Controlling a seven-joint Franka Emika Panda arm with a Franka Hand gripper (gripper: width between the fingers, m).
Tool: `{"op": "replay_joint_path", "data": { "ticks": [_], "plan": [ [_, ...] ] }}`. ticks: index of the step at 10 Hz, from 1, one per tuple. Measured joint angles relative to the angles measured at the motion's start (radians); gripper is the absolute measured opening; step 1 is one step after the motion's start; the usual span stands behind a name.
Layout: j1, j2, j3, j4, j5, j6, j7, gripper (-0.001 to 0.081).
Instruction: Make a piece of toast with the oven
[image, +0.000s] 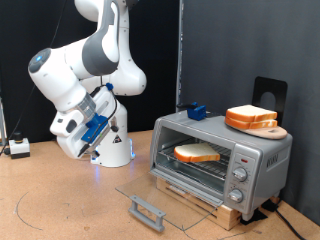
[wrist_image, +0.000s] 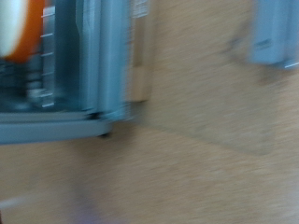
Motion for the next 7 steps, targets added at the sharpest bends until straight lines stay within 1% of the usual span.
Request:
{"op": "replay_joint_path", "data": {
  "ticks": [1, 2, 3, 5, 7],
  "plan": [
    [-0.002, 0.026, -0.009, 0.021, 0.002, -0.072, 0.021, 0.0810],
    [-0.004, 0.055, -0.013, 0.033, 0.002, -0.100, 0.044, 0.0810],
    [-0.005, 0.080, -0.018, 0.036, 0.008, -0.083, 0.050, 0.0810],
    [-0.013, 0.120, -0.029, 0.037, 0.019, -0.006, 0.048, 0.0810],
    [-0.028, 0.171, -0.046, 0.061, 0.019, 0.003, 0.013, 0.0810]
  ]
}}
